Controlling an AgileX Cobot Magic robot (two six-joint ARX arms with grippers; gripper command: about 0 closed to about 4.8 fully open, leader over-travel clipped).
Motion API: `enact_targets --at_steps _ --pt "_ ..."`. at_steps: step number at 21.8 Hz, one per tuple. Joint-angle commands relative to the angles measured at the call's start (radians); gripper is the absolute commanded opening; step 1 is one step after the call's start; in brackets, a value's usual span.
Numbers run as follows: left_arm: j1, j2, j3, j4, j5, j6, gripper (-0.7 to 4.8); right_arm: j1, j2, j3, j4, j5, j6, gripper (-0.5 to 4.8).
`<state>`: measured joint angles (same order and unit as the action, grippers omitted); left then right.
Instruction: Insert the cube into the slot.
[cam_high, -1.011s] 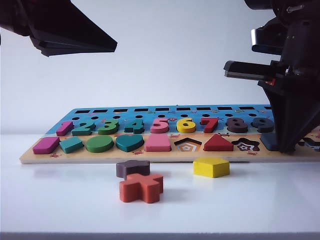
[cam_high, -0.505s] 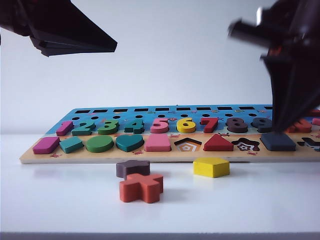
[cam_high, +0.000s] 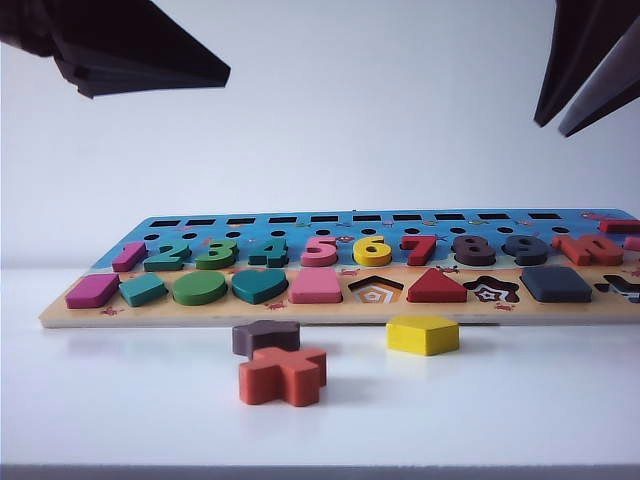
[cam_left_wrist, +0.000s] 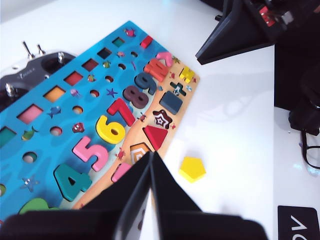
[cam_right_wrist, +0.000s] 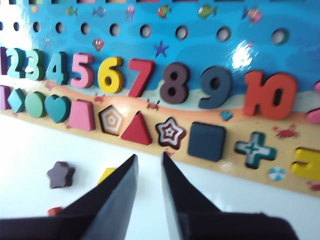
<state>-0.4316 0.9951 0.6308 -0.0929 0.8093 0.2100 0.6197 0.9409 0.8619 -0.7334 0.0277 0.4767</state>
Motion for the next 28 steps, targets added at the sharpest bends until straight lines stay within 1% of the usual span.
enact_targets --at_steps 1,2,3,4,6,7,8,11,16,24,26,28 --pt "0.001 -0.027 0.005 0.013 -0.007 0.0 0.1 0.001 -0.022 0.003 0.012 0.05 -0.03 1.28" --pt "0.001 -0.035 0.005 0.013 -0.007 0.0 0.1 0.0 -0.029 0.003 0.015 0.065 -0.037 1.33" --pt "0.001 -0.054 0.005 0.013 -0.009 0.0 0.1 -0.002 -0.05 -0.008 0.032 0.089 -0.071 1.46" --pt "0.001 -0.069 0.005 0.013 -0.01 0.0 0.1 -0.002 -0.083 -0.038 0.07 0.089 -0.085 1.57" --pt "0.001 -0.091 0.005 0.013 -0.01 -0.001 0.1 -0.002 -0.186 -0.153 0.166 0.09 -0.085 1.69" --pt "0.001 -0.095 0.005 0.012 -0.01 0.0 0.1 -0.002 -0.216 -0.186 0.185 0.095 -0.084 1.72" --pt "0.001 -0.095 0.005 0.012 -0.01 0.0 0.1 -0.002 -0.241 -0.212 0.196 0.101 -0.082 1.76" --pt "0.002 -0.103 0.005 -0.01 -0.023 0.0 0.1 -0.003 -0.363 -0.336 0.203 0.168 -0.065 1.81" --pt "0.014 -0.125 0.005 -0.036 -0.037 -0.001 0.1 -0.013 -0.447 -0.433 0.223 0.213 -0.007 1.81" --pt "0.081 -0.183 0.005 -0.037 -0.039 -0.001 0.1 -0.131 -0.587 -0.56 0.311 0.208 0.004 1.81" --pt "0.097 -0.196 0.005 -0.037 -0.044 -0.001 0.1 -0.172 -0.639 -0.582 0.316 0.208 0.004 1.81" --pt "0.117 -0.216 0.005 -0.038 -0.064 -0.001 0.1 -0.238 -0.724 -0.612 0.322 0.207 0.003 1.81"
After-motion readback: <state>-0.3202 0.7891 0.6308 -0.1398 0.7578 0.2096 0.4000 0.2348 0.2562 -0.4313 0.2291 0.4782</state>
